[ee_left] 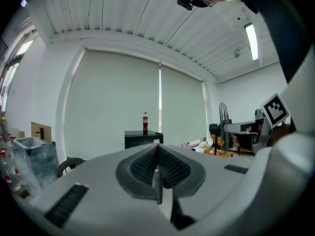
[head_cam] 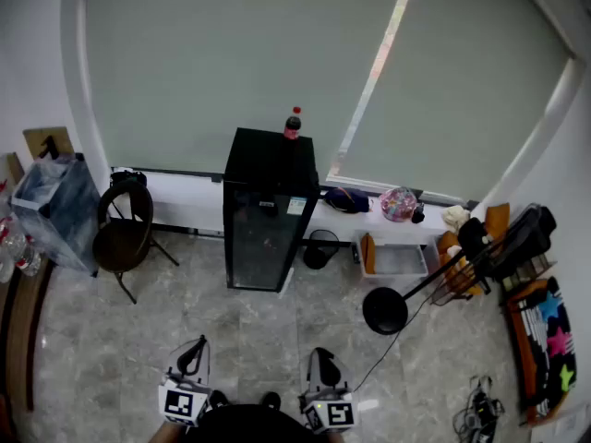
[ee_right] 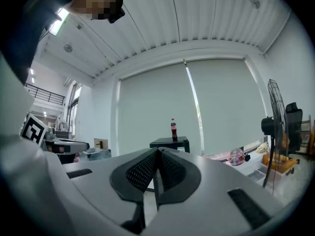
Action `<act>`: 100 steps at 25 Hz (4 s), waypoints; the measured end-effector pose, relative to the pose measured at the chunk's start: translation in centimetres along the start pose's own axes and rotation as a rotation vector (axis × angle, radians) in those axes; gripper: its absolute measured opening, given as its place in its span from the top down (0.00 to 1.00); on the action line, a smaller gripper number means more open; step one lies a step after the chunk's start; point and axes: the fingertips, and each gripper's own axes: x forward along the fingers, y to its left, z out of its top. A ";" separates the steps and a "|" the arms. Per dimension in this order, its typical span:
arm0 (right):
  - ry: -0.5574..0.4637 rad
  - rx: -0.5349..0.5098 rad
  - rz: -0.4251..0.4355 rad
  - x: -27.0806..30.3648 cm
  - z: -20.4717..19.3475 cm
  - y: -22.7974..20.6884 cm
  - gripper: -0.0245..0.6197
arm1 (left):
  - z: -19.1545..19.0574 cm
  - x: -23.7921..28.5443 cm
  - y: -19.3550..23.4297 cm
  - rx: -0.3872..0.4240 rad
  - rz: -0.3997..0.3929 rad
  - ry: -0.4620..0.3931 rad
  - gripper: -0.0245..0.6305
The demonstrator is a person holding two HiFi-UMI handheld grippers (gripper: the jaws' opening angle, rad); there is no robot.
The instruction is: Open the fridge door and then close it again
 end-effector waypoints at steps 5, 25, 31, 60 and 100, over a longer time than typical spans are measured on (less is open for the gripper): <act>-0.011 -0.017 -0.001 0.0 0.6 0.2 0.95 | 0.1 -0.1 0.1 0.004 0.002 -0.005 0.95; 0.004 -0.027 0.002 -0.2 0.1 0.7 0.93 | -0.3 -1.5 1.9 -0.001 0.071 0.004 0.95; -0.005 -0.059 0.005 -0.2 0.3 0.7 0.86 | 0.3 -1.4 1.7 0.016 0.077 -0.005 0.91; 0.056 0.005 0.020 1.0 -0.6 -0.3 0.35 | 0.4 -0.3 2.5 0.081 0.102 -0.021 0.37; 0.018 0.007 -0.019 3.1 0.8 7.6 0.30 | 1.0 -3.4 10.8 0.054 0.047 -0.050 0.22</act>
